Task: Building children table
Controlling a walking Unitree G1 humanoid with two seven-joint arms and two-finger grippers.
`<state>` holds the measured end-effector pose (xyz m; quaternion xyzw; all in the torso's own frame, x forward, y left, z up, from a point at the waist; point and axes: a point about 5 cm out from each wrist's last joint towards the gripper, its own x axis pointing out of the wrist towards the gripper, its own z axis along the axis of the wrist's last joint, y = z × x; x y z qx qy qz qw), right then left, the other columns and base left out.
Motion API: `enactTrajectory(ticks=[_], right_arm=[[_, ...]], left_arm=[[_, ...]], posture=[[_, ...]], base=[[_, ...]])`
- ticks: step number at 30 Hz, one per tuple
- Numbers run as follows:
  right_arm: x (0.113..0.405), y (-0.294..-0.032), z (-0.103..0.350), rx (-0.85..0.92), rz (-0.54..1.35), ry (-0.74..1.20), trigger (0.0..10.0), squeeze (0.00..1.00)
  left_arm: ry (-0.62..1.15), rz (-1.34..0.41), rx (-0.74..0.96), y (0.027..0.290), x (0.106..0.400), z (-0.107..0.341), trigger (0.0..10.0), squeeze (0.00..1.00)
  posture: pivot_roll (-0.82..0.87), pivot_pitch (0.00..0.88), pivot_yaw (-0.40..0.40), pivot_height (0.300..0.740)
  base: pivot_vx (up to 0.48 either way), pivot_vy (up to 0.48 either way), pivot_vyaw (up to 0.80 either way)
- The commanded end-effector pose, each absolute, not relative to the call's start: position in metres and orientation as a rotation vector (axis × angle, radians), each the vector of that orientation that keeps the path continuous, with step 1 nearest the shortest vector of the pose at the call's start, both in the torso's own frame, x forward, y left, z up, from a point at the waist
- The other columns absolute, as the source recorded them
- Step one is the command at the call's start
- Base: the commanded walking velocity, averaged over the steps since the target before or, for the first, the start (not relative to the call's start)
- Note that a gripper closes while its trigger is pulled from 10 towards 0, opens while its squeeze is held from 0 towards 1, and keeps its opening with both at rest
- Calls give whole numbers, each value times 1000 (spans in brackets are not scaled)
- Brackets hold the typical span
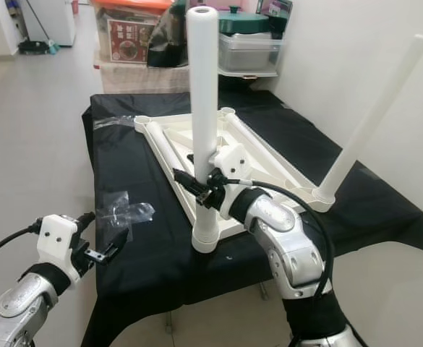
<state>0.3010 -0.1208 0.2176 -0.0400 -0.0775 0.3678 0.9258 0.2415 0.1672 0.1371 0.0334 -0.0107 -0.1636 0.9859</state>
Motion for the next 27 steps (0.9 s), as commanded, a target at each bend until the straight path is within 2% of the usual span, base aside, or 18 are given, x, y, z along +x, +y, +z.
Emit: enactTrajectory(ticks=[1, 5, 17, 18, 19, 20, 21, 22, 23, 24, 27], right_arm=[[302, -118, 197, 4, 752, -53, 8510, 0], [303, -121, 188, 37, 716, -20, 8157, 0], [299, -118, 176, 42, 703, 38, 7961, 0], [303, -120, 171, 44, 642, 80, 7333, 0], [313, -127, 159, 36, 472, 179, 7490, 0], [318, -132, 155, 66, 376, 213, 8235, 0], [318, -132, 155, 66, 376, 213, 8235, 0], [324, -153, 143, 149, 67, 290, 8196, 0], [322, -160, 138, 175, -52, 324, 6824, 0], [319, -164, 135, 184, -115, 343, 6824, 0], [315, -164, 132, 192, -141, 356, 6549, 0]], left_arm=[[-20, -332, 64, 168, 240, 138, 10000, 0], [-19, -329, 64, 168, 240, 138, 10000, 0], [-23, -328, 71, 169, 242, 139, 10000, 0], [-25, -326, 71, 169, 242, 139, 10000, 0], [-25, -324, 72, 169, 242, 139, 10000, 0], [-26, -323, 73, 169, 242, 139, 10000, 0], [-26, -323, 73, 169, 242, 139, 10000, 0], [-28, -316, 77, 171, 241, 140, 10000, 0], [-29, -311, 80, 172, 241, 140, 10000, 0], [-30, -308, 81, 173, 240, 141, 10000, 0], [-28, -303, 86, 175, 240, 141, 10000, 0]], posture=[[131, 0, -143, 740], [131, 0, -143, 740], [135, 0, -141, 740], [135, 0, -141, 740], [136, 0, -143, 740], [135, 0, -144, 740], [135, 0, -144, 740], [143, 0, -149, 740], [146, 0, -149, 740], [146, 0, -149, 740], [145, 0, -144, 740]], base=[[0, 0, 0], [0, 0, 0], [0, 0, 0], [0, 0, 0], [0, 0, 0], [0, 0, 0], [0, 0, 0], [0, 0, 0], [0, 0, 0], [0, 0, 0], [0, 0, 0]])
